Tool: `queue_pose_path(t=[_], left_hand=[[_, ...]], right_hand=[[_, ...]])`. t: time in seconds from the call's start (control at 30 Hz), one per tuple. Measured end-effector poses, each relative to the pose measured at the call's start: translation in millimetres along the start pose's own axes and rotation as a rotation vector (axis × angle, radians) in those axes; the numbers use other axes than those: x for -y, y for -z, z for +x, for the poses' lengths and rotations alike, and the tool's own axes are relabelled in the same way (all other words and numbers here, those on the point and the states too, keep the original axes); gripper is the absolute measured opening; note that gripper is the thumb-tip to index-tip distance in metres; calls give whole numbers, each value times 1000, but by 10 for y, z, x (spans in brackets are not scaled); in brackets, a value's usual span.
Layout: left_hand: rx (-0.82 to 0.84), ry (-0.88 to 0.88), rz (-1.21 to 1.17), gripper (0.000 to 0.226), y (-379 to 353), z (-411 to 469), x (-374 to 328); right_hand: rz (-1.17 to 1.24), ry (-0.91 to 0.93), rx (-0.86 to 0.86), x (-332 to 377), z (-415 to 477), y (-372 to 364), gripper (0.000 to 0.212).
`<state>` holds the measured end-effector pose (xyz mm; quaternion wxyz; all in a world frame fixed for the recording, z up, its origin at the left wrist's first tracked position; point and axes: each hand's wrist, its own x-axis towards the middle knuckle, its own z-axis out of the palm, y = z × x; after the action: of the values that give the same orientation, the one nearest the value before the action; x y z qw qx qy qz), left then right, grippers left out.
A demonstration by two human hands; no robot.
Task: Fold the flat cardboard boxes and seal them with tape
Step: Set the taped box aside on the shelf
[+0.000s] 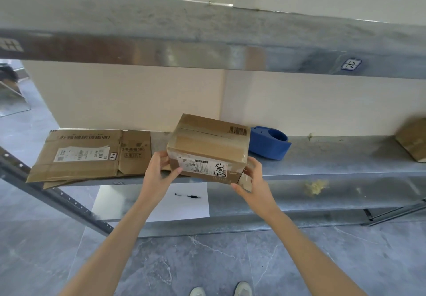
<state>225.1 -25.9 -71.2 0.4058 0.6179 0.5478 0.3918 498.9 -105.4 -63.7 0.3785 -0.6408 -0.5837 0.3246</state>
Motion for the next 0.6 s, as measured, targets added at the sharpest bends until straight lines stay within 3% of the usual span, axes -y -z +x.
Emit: queue_pose_path(t=[0.13, 0.3, 0.43, 0.6], left_hand=[[14, -39, -35, 56, 187, -92, -134], [79, -65, -87, 76, 428, -135, -320], [19, -49, -163, 74, 547, -203, -404], [-84, -58, -99, 74, 593, -287, -455]], right_hand=[[55, 29, -13, 93, 8, 74, 74], [176, 41, 1, 259, 13, 111, 85], [167, 21, 31, 369, 33, 109, 94], [140, 26, -42, 554, 61, 37, 86]])
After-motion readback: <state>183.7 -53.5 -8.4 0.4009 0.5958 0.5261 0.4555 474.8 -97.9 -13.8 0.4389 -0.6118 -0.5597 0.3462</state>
